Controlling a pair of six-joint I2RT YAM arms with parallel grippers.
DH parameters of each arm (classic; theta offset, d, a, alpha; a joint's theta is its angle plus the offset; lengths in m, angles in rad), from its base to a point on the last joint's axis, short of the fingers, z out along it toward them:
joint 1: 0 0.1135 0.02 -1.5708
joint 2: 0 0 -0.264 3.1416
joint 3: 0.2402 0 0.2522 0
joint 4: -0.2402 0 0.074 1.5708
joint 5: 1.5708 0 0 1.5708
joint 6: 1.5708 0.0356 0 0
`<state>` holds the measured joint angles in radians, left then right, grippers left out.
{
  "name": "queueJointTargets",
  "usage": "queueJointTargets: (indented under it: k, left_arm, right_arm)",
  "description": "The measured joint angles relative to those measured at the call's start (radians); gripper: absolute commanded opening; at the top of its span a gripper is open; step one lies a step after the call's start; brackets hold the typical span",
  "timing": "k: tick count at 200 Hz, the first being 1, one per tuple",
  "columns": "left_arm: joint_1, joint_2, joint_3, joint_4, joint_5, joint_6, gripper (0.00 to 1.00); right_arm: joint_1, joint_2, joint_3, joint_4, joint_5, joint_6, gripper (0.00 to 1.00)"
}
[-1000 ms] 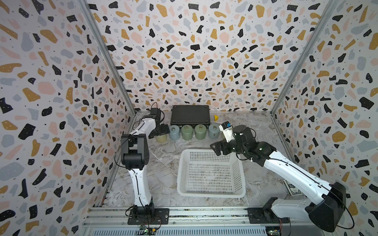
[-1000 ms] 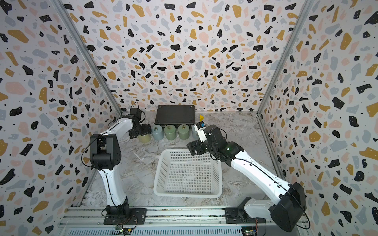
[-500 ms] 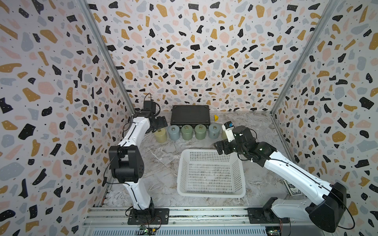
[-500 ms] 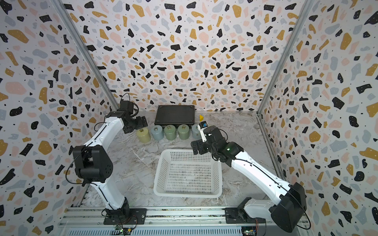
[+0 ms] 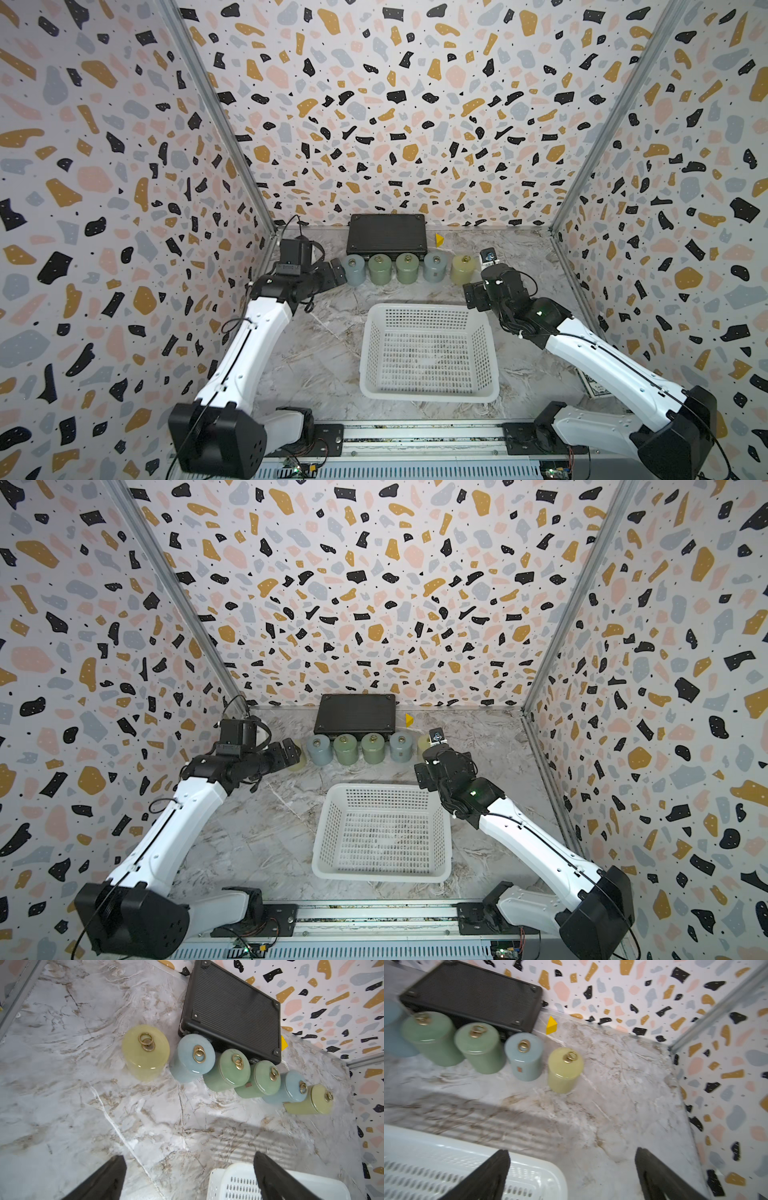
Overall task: Take the tea canister out of the basket
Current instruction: Reset both arms
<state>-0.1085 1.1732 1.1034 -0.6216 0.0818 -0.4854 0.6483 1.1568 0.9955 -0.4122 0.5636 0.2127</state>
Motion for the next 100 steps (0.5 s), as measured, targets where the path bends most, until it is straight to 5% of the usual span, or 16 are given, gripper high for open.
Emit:
queueJointTargets:
  k: [58, 100]
  left_arm:
    - [-0.002, -0.245, -0.388, 0.142, -0.186, -0.018, 1.0]
    - [0.004, -0.156, -0.522, 0.296, -0.381, 0.03, 1.0]
  right_arm:
    - [-0.196, -0.074, -0.254, 0.166, 0.157, -0.067, 0.99]
    - [-0.327, -0.002, -0.387, 0.337, 0.203, -0.1, 0.99]
